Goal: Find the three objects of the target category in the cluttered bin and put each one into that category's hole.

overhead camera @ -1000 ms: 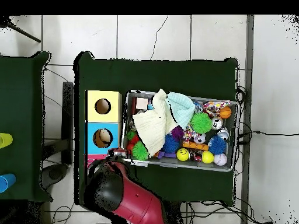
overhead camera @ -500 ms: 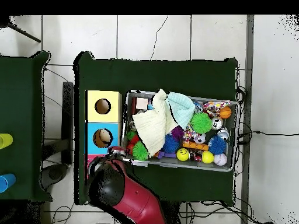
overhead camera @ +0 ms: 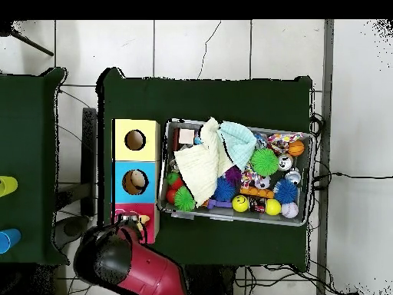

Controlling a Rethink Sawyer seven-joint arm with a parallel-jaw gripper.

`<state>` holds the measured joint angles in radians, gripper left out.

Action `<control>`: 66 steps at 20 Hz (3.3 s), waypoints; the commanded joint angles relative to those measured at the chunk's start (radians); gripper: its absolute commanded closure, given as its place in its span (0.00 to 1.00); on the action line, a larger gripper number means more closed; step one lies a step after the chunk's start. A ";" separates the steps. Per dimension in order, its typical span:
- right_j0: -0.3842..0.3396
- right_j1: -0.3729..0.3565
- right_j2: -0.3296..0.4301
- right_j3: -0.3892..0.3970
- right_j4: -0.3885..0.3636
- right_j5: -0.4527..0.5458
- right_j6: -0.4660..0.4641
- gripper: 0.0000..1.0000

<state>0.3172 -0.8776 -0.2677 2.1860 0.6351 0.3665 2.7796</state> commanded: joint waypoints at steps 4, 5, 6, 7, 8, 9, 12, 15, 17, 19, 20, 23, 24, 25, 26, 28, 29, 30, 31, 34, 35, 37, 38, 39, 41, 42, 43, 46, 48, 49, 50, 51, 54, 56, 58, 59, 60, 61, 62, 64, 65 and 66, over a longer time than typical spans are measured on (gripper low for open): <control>0.046 0.090 -0.116 -0.157 0.009 0.197 0.336 1.00; 0.039 0.093 -0.109 -0.157 0.021 0.188 0.324 1.00; 0.033 0.101 -0.106 -0.146 0.029 0.170 0.308 1.00; 0.032 0.110 -0.108 -0.147 0.029 0.162 0.300 1.00; 0.031 0.120 -0.110 -0.148 0.030 0.153 0.292 1.00; 0.024 0.132 -0.107 -0.149 0.032 0.139 0.280 1.00; 0.018 0.152 -0.084 -0.151 0.058 0.101 0.274 1.00; -0.007 0.171 -0.033 -0.143 0.098 0.042 0.254 1.00; -0.009 0.175 -0.016 -0.132 0.118 0.022 0.253 1.00; -0.014 0.177 0.008 -0.113 0.141 -0.003 0.248 1.00; 0.001 0.167 0.006 -0.105 0.147 0.000 0.256 1.00; 0.035 0.174 -0.014 -0.122 0.160 0.025 0.290 1.00; 0.049 0.181 -0.014 -0.131 0.166 0.028 0.302 1.00; 0.051 0.180 -0.013 -0.132 0.171 0.032 0.302 1.00; 0.063 0.174 -0.026 -0.137 0.168 0.051 0.311 1.00; 0.070 0.171 -0.032 -0.137 0.174 0.057 0.309 1.00; 0.072 0.173 -0.034 -0.139 0.176 0.059 0.308 1.00; 0.081 0.175 -0.040 -0.143 0.176 0.065 0.313 1.00; 0.087 0.178 -0.050 -0.149 0.172 0.075 0.316 1.00; 0.107 0.185 -0.085 -0.174 0.152 0.111 0.325 1.00; 0.119 0.188 -0.113 -0.191 0.133 0.140 0.331 1.00; 0.132 0.195 -0.147 -0.212 0.110 0.176 0.333 1.00; 0.131 0.186 -0.146 -0.197 0.116 0.169 0.323 1.00; 0.139 0.193 -0.156 -0.201 0.115 0.168 0.324 1.00; 0.130 0.201 -0.136 -0.172 0.137 0.119 0.295 1.00; 0.124 0.200 -0.125 -0.163 0.146 0.104 0.286 1.00; 0.118 0.200 -0.115 -0.154 0.155 0.088 0.277 1.00; 0.096 0.206 -0.070 -0.132 0.188 0.032 0.260 1.00; 0.043 0.195 0.033 -0.079 0.249 -0.065 0.214 1.00; 0.024 0.196 0.067 -0.060 0.265 -0.097 0.201 1.00; 0.006 0.196 0.101 -0.040 0.280 -0.130 0.187 1.00; -0.019 0.189 0.138 -0.019 0.293 -0.150 0.166 1.00; -0.085 0.166 0.235 0.033 0.325 -0.190 0.118 1.00; -0.106 0.145 0.259 0.055 0.336 -0.175 0.112 1.00; -0.121 0.127 0.284 0.073 0.349 -0.155 0.115 1.00; -0.131 0.122 0.297 0.084 0.354 -0.142 0.108 1.00; -0.141 0.120 0.306 0.087 0.352 -0.138 0.105 1.00; -0.157 0.118 0.322 0.098 0.355 -0.136 0.091 1.00; -0.162 0.117 0.326 0.100 0.350 -0.132 0.090 1.00; -0.154 0.118 0.307 0.091 0.325 -0.101 0.101 1.00; -0.143 0.122 0.286 0.081 0.303 -0.089 0.114 1.00; -0.135 0.127 0.268 0.070 0.285 -0.079 0.123 1.00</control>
<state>0.1856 -0.7778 -0.1083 2.2078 0.9223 0.2380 2.7796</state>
